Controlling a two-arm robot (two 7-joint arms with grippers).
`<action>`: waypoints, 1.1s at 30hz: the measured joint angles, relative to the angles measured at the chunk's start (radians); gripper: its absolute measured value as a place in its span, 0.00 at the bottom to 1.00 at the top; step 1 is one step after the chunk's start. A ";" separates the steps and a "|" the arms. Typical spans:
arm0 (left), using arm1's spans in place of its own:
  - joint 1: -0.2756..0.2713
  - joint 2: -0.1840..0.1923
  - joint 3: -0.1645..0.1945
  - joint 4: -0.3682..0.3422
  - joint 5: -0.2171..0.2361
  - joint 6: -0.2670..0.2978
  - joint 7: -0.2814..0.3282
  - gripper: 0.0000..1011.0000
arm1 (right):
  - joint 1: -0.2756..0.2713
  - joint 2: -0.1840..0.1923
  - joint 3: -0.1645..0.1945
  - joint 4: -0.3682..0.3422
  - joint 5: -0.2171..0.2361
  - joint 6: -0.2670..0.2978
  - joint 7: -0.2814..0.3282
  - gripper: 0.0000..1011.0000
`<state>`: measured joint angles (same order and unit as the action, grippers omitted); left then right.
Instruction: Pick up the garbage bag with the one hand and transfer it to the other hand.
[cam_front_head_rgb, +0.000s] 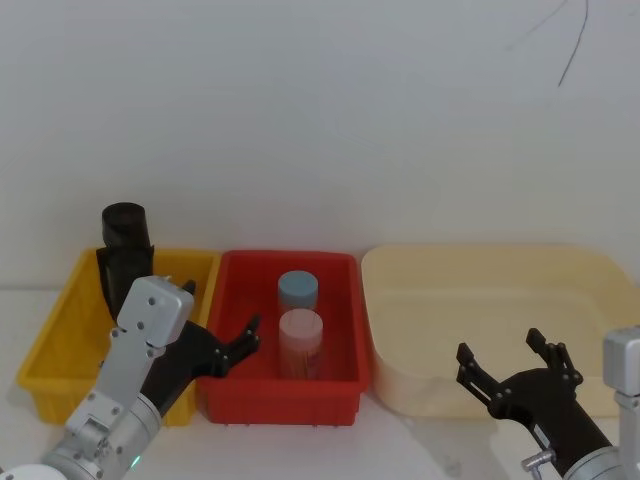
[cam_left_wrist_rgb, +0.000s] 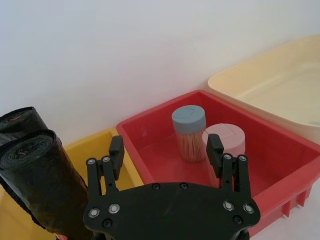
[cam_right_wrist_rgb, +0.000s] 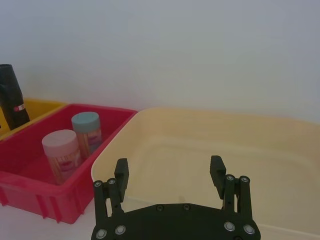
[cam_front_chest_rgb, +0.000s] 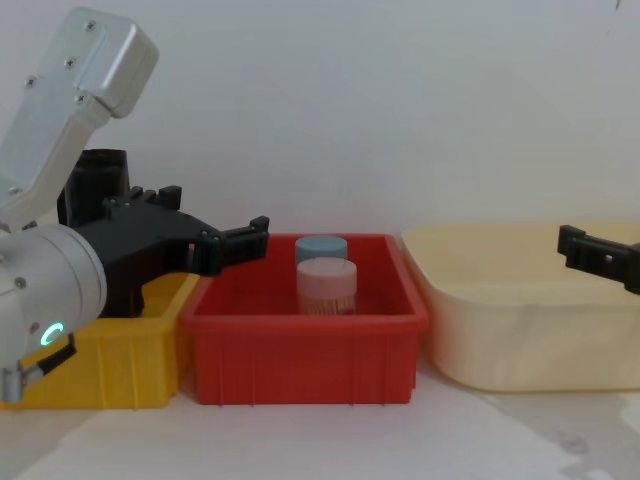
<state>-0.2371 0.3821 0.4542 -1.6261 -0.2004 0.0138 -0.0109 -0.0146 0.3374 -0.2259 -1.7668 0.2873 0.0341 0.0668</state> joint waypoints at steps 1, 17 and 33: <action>0.000 0.000 0.000 0.000 0.000 0.000 0.000 0.99 | 0.000 0.000 0.000 0.000 0.000 0.000 0.000 0.99; 0.000 0.000 0.000 0.000 0.000 0.000 0.000 0.99 | 0.000 0.000 0.000 0.000 0.000 0.000 0.000 0.99; -0.021 0.027 0.001 -0.025 0.026 -0.010 -0.033 0.99 | 0.041 0.003 -0.019 -0.008 -0.004 0.007 0.045 0.99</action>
<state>-0.2583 0.4091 0.4553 -1.6507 -0.1743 0.0034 -0.0439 0.0263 0.3409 -0.2446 -1.7744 0.2830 0.0407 0.1114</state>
